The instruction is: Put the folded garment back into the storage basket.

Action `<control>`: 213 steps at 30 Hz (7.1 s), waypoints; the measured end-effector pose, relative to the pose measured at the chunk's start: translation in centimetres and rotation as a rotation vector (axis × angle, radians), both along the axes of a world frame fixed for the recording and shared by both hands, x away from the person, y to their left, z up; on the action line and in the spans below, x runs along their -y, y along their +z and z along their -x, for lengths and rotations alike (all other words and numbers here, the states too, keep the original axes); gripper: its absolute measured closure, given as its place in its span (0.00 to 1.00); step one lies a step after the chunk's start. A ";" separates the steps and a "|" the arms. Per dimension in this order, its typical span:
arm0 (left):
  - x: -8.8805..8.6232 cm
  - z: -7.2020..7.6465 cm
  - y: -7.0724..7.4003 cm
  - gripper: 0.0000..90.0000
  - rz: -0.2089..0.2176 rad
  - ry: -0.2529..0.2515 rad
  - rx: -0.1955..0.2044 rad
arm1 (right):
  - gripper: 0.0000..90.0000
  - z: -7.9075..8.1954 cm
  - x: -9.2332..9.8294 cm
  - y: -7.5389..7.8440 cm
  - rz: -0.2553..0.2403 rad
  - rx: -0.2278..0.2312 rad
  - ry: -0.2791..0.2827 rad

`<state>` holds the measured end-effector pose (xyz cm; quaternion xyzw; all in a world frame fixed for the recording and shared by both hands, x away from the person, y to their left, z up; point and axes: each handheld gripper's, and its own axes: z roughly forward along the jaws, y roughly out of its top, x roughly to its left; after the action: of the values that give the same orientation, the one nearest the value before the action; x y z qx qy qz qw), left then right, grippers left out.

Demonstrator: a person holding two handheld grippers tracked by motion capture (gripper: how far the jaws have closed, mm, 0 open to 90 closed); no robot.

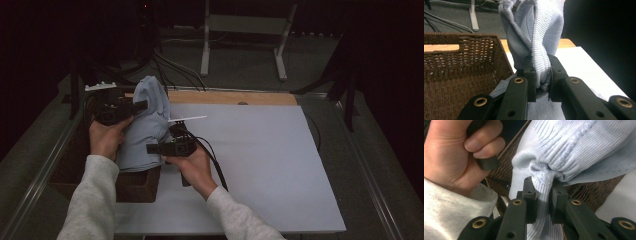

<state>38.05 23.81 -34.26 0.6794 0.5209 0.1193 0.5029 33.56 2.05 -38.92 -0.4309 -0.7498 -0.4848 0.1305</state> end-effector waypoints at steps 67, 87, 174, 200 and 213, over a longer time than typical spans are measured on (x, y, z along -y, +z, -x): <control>-4.0 1.3 -0.5 0.89 -0.068 0.054 -0.008 | 0.87 1.2 -5.3 -2.5 0.049 -0.010 0.018; -5.0 1.7 -1.1 0.89 -0.067 0.069 -0.017 | 0.87 1.3 -6.8 -3.2 0.096 -0.004 0.030; -4.8 2.1 -2.3 0.00 -0.087 0.143 0.030 | 0.06 2.6 -6.9 -2.2 0.168 0.231 0.099; -1.8 3.0 -2.6 0.00 -0.084 0.046 0.066 | 0.04 1.7 -2.0 -1.9 0.178 0.289 0.031; 0.4 3.9 -2.7 0.00 -0.119 -0.009 0.091 | 0.04 1.4 0.1 -2.4 0.200 0.307 0.016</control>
<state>34.19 23.39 -36.95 0.7043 0.4864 0.1782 0.4854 32.14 1.97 -41.29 -0.3567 -0.8088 -0.4669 -0.0251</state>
